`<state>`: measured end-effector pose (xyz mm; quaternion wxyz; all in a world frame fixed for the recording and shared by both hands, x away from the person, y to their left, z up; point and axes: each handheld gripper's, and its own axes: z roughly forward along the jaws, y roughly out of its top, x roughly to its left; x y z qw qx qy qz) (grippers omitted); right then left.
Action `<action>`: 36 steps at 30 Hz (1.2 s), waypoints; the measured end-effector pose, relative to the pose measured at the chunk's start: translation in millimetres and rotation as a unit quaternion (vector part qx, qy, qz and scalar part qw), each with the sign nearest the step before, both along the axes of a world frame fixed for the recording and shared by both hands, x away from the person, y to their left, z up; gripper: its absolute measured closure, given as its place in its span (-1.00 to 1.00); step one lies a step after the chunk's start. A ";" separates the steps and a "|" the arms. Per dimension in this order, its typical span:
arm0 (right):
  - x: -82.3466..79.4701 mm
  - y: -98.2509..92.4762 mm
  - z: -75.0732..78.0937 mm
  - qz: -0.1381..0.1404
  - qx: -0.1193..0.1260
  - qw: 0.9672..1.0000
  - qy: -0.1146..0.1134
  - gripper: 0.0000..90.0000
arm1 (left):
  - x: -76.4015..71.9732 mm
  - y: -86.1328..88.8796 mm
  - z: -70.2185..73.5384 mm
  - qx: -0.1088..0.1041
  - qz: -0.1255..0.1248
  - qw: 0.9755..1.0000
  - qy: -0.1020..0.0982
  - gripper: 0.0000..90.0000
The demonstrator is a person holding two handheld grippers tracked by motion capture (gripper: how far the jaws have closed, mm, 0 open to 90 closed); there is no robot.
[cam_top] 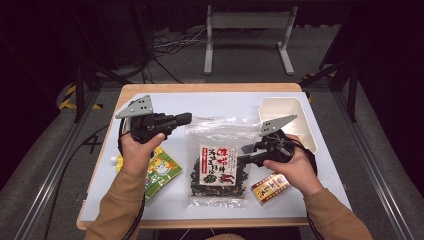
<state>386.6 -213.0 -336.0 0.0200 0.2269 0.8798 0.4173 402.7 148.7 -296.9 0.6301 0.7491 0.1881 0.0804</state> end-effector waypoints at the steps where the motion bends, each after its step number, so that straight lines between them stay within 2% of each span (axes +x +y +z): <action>1: 0.4 0.0 0.3 0.004 0.000 1.000 0.003 0.38 | 0.5 0.2 -0.1 0.001 0.000 1.000 -0.002 1.00; 6: -0.3 -1.0 2.4 0.018 0.007 1.000 0.022 0.72 | 0.4 0.0 -0.6 -0.001 0.001 1.000 0.001 1.00; 7: -0.3 -0.8 2.5 0.018 0.007 1.000 0.024 0.74 | 0.2 -0.2 -0.6 0.000 0.001 1.000 0.000 1.00; 12: -2.9 0.5 3.9 0.010 0.004 0.999 0.031 0.80 | 0.3 0.3 -0.8 -0.001 0.002 1.000 0.001 1.00; 16: -4.4 0.5 4.7 0.010 0.006 1.000 0.029 0.81 | 0.7 1.7 -1.0 -0.009 0.000 1.000 0.011 1.00; 22: -6.0 -1.5 4.8 0.007 0.024 0.999 0.045 0.85 | 0.0 1.7 -1.0 -0.008 0.000 1.000 0.012 1.00; 27: -11.2 -1.8 11.4 0.011 0.035 0.998 0.043 0.86 | -4.0 6.6 2.3 -0.014 -0.010 1.000 0.013 1.00; 28: -11.2 -1.8 11.4 0.011 0.035 0.998 0.043 0.86 | -4.0 6.6 2.3 -0.014 -0.010 1.000 0.013 0.97; 31: -17.0 -2.3 22.5 0.009 0.033 0.999 0.029 0.86 | -7.7 10.3 4.6 -0.018 0.004 1.000 0.013 0.58; 32: -17.0 -2.3 22.5 0.009 0.033 0.999 0.029 0.86 | -8.8 11.9 4.9 -0.021 0.007 1.000 0.015 0.58; 33: -18.1 -3.1 25.6 0.008 0.032 0.999 0.024 0.86 | -9.7 13.5 5.0 -0.024 0.009 1.000 0.014 0.50; 34: -19.9 -5.6 30.8 0.003 0.031 0.999 0.016 0.87 | -13.1 16.6 5.5 -0.020 0.019 1.000 0.013 0.31; 36: -20.4 -8.4 35.1 -0.001 0.029 1.000 0.011 0.87 | -16.2 20.7 5.3 -0.012 0.020 1.000 0.008 0.24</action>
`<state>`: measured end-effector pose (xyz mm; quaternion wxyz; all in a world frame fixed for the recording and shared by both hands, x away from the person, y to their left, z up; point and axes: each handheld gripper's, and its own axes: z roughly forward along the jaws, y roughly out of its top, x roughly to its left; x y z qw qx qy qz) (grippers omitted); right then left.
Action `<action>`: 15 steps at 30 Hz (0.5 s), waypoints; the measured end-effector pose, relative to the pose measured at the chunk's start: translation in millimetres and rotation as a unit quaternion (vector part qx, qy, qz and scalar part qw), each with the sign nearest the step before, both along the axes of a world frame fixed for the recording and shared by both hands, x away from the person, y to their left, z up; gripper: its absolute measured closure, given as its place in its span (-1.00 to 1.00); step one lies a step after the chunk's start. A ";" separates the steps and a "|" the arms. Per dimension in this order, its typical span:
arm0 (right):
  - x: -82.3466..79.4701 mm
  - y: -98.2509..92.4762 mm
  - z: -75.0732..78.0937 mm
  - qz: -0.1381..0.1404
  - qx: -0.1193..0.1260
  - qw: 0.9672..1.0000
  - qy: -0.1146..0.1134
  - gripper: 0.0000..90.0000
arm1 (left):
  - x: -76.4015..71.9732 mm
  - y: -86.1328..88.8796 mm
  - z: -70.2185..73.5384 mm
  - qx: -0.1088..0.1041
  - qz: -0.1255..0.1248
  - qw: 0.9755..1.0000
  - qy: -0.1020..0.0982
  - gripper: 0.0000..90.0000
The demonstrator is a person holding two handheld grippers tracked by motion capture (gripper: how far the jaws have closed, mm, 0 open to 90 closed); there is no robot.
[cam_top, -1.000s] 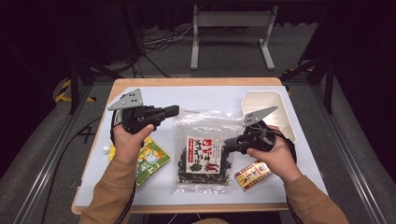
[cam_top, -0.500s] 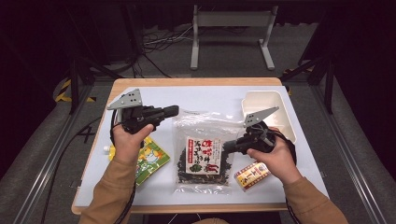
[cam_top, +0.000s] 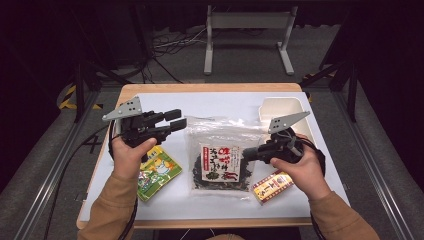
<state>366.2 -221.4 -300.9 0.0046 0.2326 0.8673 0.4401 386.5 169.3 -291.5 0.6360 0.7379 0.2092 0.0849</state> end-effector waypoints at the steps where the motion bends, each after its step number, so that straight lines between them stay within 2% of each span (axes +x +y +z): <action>1: 0.0 -1.4 1.8 -0.002 0.000 1.000 -0.003 0.87 | 0.0 0.0 0.0 0.000 0.000 1.000 0.000 0.20; 5: 0.5 -5.3 7.4 -0.009 -0.001 1.000 -0.010 0.87 | -4.3 8.1 -2.5 0.004 0.011 1.000 -0.003 0.12; 7: 0.9 -6.7 10.4 -0.011 -0.002 1.000 -0.015 0.87 | -6.0 14.6 -6.8 0.010 0.024 1.000 0.000 0.07; 15: 2.6 -11.8 22.9 -0.024 0.000 0.999 -0.031 0.87 | -10.6 27.0 -15.5 0.023 0.041 0.999 0.005 -0.05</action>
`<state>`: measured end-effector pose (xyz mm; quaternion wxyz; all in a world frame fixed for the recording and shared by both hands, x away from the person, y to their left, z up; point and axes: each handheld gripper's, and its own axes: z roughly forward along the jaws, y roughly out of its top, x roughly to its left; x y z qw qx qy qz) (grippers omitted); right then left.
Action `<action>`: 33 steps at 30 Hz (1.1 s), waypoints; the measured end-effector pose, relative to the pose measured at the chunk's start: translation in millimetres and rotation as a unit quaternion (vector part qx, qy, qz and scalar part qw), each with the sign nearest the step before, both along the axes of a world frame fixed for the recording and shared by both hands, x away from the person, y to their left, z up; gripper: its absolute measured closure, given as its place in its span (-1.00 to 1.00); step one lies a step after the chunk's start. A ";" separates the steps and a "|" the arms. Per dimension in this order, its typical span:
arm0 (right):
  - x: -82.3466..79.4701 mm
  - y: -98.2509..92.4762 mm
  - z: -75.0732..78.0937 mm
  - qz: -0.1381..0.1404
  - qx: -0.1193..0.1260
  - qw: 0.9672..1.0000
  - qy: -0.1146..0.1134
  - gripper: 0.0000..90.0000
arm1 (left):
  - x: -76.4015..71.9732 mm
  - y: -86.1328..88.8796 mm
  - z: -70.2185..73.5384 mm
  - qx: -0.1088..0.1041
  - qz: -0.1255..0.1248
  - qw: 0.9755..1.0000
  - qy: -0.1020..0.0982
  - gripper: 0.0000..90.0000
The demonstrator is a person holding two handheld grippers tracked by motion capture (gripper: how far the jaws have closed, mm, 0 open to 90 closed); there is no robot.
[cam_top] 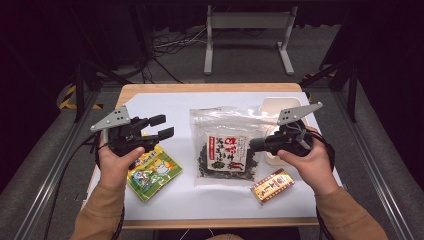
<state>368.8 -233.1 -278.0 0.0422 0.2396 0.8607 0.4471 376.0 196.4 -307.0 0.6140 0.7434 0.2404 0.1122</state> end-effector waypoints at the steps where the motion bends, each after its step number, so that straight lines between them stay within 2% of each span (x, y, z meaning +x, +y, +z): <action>1: 0.3 -0.7 1.2 -0.001 0.000 1.000 -0.002 0.87 | -0.7 2.3 -1.6 0.002 0.003 1.000 0.000 -0.05; 4: 1.0 -3.3 6.5 -0.010 0.001 1.000 -0.009 0.87 | -1.5 8.7 -5.7 0.012 0.010 1.000 -0.003 -0.09; 5: 0.5 -4.1 9.9 -0.015 -0.003 1.000 -0.018 0.87 | -1.2 12.3 -8.5 0.021 0.015 1.000 -0.010 -0.11; 10: 0.3 -5.6 18.4 -0.025 -0.013 0.999 -0.036 0.87 | -1.3 17.0 -15.1 0.035 0.026 0.999 -0.015 -0.11; 17: 1.9 -10.2 33.1 -0.038 -0.010 0.998 -0.055 0.87 | 2.0 20.9 -23.5 0.033 0.031 0.999 -0.009 -0.13; 20: 3.4 -13.6 39.2 -0.045 -0.008 0.997 -0.064 0.87 | 5.7 23.9 -28.3 0.030 0.028 0.999 -0.001 -0.18; 26: 5.1 -20.6 50.0 -0.061 -0.007 0.995 -0.080 0.87 | 13.2 31.2 -38.2 0.028 0.037 0.999 0.011 -0.18; 28: 5.7 -22.6 53.4 -0.065 -0.007 0.994 -0.086 0.87 | 15.6 33.3 -41.0 0.032 0.030 0.999 0.018 -0.09; 33: 8.7 -29.1 62.5 -0.079 -0.006 0.992 -0.099 0.87 | 19.1 35.9 -46.1 0.043 0.039 0.998 0.024 -0.13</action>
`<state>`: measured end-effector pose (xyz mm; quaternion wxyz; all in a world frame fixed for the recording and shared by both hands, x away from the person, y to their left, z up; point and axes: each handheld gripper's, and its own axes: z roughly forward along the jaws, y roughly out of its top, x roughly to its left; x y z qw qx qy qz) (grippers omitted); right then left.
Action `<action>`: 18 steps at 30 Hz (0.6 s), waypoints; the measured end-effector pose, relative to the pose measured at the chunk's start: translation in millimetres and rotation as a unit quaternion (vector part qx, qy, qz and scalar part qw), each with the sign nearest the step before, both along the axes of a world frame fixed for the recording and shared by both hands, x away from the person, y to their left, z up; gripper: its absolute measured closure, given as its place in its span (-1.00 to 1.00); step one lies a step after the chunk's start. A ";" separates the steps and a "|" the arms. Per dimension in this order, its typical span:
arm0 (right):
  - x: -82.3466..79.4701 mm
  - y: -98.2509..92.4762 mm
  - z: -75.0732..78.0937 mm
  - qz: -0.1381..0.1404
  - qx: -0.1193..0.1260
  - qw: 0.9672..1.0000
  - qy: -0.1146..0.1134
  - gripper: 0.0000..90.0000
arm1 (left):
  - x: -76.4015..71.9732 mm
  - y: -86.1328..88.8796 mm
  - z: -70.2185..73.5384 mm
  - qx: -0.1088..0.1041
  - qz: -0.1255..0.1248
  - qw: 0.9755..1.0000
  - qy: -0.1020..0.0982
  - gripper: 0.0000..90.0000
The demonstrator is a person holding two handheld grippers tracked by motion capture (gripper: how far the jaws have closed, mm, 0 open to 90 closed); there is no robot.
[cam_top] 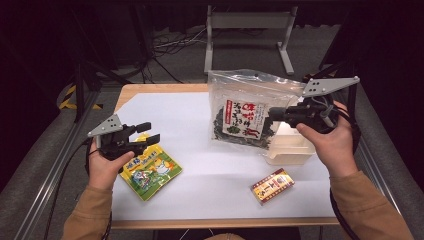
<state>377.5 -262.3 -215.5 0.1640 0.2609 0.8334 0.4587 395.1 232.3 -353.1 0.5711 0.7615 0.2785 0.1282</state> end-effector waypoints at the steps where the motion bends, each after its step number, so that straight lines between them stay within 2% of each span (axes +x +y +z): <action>1: 0.6 -1.4 1.6 -0.003 0.001 1.000 -0.002 0.87 | 1.4 1.7 -1.8 0.004 0.005 1.000 -0.001 -0.13; 4: 4.4 -5.3 6.4 -0.011 -0.003 1.000 -0.012 0.87 | 2.8 3.7 -3.7 0.011 0.011 1.000 -0.003 -0.14; 15: 16.4 -20.1 13.0 -0.042 -0.015 0.999 -0.026 0.86 | 5.8 4.8 -8.2 0.027 0.021 0.999 0.004 -0.25; 18: 19.3 -27.1 14.2 -0.055 -0.013 0.998 -0.028 0.86 | 8.0 6.0 -11.2 0.023 0.028 0.999 0.019 -0.33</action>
